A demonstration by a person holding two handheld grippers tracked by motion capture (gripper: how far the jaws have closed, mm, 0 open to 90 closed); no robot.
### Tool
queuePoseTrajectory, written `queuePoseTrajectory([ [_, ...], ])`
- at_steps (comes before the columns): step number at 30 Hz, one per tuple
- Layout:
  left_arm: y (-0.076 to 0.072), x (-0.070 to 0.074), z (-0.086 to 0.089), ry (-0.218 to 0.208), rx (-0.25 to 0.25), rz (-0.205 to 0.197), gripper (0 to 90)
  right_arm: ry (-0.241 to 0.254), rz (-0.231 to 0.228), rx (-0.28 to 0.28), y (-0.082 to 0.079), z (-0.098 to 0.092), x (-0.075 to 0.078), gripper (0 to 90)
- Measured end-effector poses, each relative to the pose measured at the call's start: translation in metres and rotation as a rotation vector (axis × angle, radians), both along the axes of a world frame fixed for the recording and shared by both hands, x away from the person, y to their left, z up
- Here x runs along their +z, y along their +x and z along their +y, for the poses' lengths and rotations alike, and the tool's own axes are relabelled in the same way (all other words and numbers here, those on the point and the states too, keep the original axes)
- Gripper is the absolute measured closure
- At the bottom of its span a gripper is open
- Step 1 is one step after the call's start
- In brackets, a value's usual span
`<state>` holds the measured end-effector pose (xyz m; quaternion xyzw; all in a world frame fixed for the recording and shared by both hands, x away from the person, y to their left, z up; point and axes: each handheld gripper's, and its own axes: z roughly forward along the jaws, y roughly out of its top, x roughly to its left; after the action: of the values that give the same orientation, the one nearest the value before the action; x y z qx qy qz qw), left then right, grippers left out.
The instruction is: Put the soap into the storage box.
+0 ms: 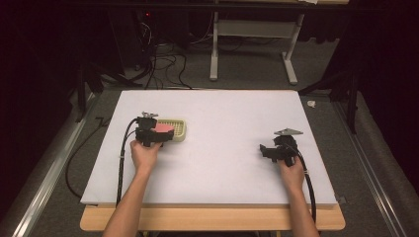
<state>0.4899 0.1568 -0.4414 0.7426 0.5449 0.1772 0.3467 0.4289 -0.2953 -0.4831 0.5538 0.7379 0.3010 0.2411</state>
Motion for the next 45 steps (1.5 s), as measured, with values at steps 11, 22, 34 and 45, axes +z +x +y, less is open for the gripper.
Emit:
queuePoseTrajectory([
  [11,0.007,-0.002,-0.003,0.017,0.001,0.019,13.9,0.001,0.001,-0.001,0.000,0.000,0.000,18.5],
  [22,0.019,-0.008,-0.008,0.010,0.016,0.034,13.9,0.000,0.000,-0.001,0.000,0.000,0.000,18.4],
  [34,0.027,-0.009,-0.020,0.051,0.012,0.047,13.8,0.000,0.000,-0.002,0.000,0.000,0.000,18.3],
  [45,0.028,-0.010,-0.020,0.060,0.013,0.031,13.7,0.001,0.001,-0.002,0.000,0.000,0.000,18.3],
])
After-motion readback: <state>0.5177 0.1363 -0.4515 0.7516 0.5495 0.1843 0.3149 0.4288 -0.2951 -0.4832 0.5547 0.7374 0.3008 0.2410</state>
